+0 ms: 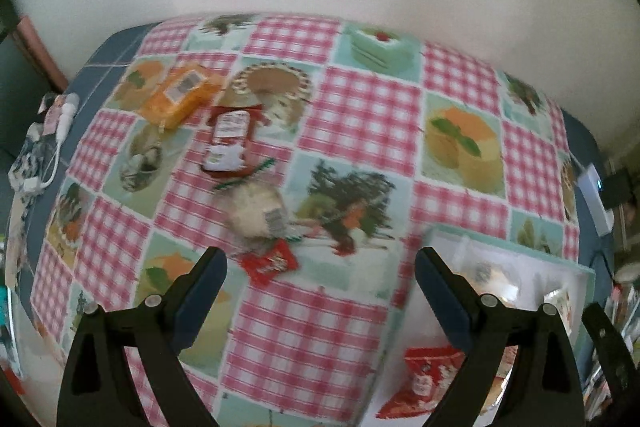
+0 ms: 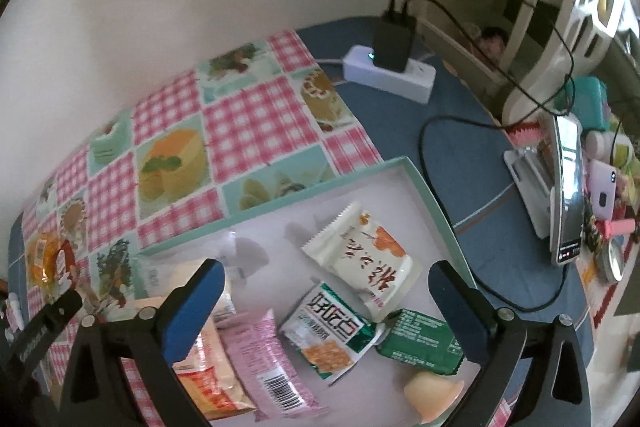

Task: Organize snacks
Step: 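Move both tools back over the remaining snacks on the cloth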

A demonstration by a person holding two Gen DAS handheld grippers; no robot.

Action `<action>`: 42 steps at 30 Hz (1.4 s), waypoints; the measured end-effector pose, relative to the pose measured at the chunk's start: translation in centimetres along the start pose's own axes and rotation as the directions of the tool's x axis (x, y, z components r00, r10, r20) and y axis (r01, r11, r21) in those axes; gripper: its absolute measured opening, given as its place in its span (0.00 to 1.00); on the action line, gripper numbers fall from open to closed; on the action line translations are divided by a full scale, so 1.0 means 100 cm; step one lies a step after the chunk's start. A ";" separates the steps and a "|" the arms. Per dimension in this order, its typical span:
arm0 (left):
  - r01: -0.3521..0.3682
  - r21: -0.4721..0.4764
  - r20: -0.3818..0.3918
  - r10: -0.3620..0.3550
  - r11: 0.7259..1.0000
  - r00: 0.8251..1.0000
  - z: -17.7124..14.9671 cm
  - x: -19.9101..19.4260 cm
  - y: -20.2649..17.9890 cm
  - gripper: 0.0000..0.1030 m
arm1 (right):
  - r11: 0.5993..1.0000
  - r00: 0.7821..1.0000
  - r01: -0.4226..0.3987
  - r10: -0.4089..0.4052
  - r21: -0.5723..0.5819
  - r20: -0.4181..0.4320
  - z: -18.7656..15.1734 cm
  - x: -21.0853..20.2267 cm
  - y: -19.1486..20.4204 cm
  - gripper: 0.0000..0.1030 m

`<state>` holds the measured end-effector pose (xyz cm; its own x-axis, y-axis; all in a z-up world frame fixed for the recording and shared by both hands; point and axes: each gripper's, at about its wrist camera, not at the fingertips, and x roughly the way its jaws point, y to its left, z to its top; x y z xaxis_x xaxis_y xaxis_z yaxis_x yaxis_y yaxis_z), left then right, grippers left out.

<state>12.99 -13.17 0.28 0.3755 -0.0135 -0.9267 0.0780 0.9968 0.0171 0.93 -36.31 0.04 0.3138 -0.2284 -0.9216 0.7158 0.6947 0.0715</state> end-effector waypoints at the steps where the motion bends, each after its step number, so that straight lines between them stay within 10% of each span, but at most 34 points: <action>1: -0.003 -0.012 0.003 0.003 1.000 1.000 0.001 0.000 0.005 0.92 | 1.000 1.000 0.000 0.000 -0.007 0.005 -0.001 -0.003 0.004 1.00; 25: -0.259 -0.154 0.062 0.270 0.954 0.961 0.011 0.008 0.147 0.92 | 0.985 0.992 -0.097 0.107 -0.143 0.070 -0.033 -0.028 0.086 1.00; 42: -0.258 -0.230 0.013 0.268 0.938 0.963 0.023 0.018 0.213 0.92 | 0.945 0.987 -0.144 0.159 -0.293 0.028 -0.063 -0.026 0.178 1.00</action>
<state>17.45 7.82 -0.20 0.3947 0.2532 -0.8832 -0.2364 0.9569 0.1687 8.88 -19.03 1.29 0.4406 -0.1342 -0.8876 0.4488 0.8893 0.0884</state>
